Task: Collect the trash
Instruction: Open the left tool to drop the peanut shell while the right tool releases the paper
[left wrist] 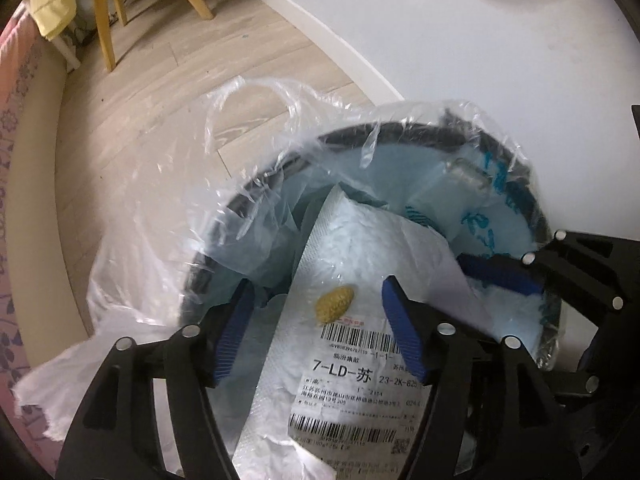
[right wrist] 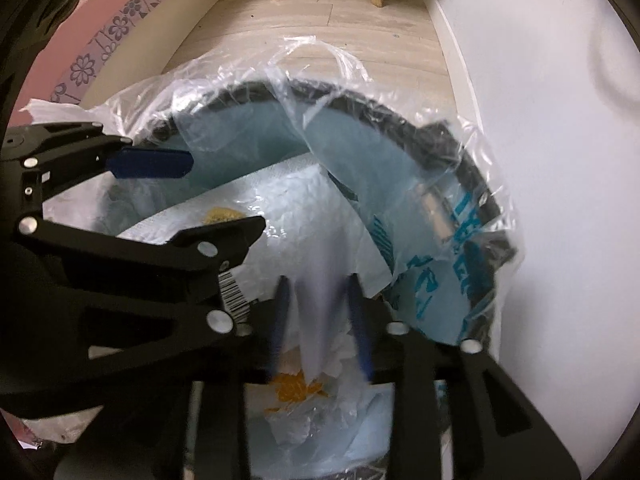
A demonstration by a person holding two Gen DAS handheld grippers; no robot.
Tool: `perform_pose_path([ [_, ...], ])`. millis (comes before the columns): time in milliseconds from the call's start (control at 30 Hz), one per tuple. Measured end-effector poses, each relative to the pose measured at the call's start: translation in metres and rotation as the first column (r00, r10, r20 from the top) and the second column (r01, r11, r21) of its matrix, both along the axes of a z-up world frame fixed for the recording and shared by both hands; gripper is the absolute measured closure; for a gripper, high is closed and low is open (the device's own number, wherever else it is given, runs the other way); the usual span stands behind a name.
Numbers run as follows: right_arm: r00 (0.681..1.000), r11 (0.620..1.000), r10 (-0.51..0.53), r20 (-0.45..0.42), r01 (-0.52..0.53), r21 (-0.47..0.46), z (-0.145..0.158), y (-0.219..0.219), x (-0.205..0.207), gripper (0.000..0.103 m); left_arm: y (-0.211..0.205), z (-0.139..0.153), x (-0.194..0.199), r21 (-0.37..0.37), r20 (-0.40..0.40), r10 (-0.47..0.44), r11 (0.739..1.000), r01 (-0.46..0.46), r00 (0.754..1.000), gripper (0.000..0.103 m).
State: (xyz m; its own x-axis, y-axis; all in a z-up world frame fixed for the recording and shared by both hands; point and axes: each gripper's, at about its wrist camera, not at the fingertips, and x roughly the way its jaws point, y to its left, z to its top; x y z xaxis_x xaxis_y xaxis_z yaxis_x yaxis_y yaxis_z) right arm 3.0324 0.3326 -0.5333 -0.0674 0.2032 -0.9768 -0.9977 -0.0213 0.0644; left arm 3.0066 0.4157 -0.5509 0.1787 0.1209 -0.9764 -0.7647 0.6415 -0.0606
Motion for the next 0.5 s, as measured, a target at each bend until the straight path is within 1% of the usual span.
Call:
perform_pose_path([
  [33, 1.000, 1.000, 0.001, 0.002, -0.001, 0.005, 0.002, 0.000, 0.001, 0.050, 0.000, 0.005, -0.001, 0.007, 0.002, -0.003, 1.000, 0.003, 1.000, 0.033],
  [67, 1.000, 1.000, 0.002, 0.005, -0.003, 0.010, 0.006, -0.001, 0.001, 0.042, 0.000, 0.009, -0.002, 0.014, 0.004, -0.003, 1.000, 0.003, 1.000, 0.031],
  [100, 1.000, 1.000, 0.003, 0.009, -0.003, 0.014, 0.009, -0.002, 0.000, 0.038, 0.000, 0.015, -0.003, 0.021, 0.007, 0.000, 1.000, 0.000, 1.000, 0.030],
  [133, 1.000, 1.000, 0.002, 0.012, -0.002, 0.017, 0.012, -0.003, 0.001, 0.031, 0.001, 0.018, -0.004, 0.023, 0.009, 0.004, 1.000, -0.004, 1.000, 0.027],
  [167, 1.000, 1.000, -0.001, 0.015, 0.001, 0.021, 0.014, -0.003, 0.000, 0.025, 0.000, 0.021, -0.005, 0.022, 0.012, 0.008, 1.000, -0.009, 1.000, 0.025],
  [267, 1.000, 1.000, -0.012, 0.026, 0.011, 0.029, 0.022, -0.004, 0.002, 0.015, -0.002, 0.030, -0.011, 0.019, 0.021, 0.021, 1.000, -0.021, 1.000, 0.023],
  [500, 0.998, 0.998, -0.033, 0.054, 0.029, 0.064, 0.041, -0.006, 0.000, 0.014, -0.007, 0.048, -0.026, 0.025, 0.023, 0.046, 0.999, -0.046, 0.999, 0.021],
])
